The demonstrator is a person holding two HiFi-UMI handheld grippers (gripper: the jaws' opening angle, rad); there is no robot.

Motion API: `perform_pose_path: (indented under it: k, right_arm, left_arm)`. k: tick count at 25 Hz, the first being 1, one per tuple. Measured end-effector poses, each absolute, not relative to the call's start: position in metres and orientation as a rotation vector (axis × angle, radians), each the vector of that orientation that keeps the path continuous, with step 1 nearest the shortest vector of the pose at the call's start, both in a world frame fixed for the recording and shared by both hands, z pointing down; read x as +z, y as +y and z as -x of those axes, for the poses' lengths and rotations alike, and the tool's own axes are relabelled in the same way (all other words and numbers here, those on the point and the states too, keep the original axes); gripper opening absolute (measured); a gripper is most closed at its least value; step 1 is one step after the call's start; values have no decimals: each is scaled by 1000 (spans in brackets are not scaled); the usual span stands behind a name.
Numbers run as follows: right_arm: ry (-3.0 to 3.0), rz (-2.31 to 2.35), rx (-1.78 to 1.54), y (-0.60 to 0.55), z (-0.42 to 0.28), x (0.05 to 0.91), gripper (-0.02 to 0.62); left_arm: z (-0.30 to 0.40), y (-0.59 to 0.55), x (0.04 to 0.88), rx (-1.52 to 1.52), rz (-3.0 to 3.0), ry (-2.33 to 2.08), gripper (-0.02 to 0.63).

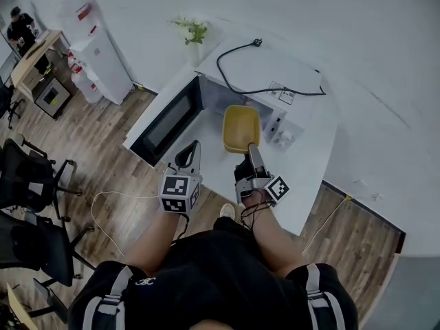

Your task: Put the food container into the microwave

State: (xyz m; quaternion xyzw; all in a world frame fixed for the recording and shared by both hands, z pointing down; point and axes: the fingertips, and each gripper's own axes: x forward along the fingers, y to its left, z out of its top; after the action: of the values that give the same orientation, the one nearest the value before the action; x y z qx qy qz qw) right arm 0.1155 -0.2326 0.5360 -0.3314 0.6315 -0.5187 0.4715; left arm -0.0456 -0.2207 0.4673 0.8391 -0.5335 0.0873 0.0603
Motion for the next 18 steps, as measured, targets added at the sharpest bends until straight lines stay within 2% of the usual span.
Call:
perform_pose_path:
  k: [10, 18]
  right_arm:
    - [1520, 885, -1325, -325, -127, 564, 235]
    - [1408, 954, -1285, -370, -125, 588, 235]
  left_arm:
    - [22, -305, 479, 303, -2527, -1577, 11]
    - [34, -339, 484, 326, -2580, -1501, 12]
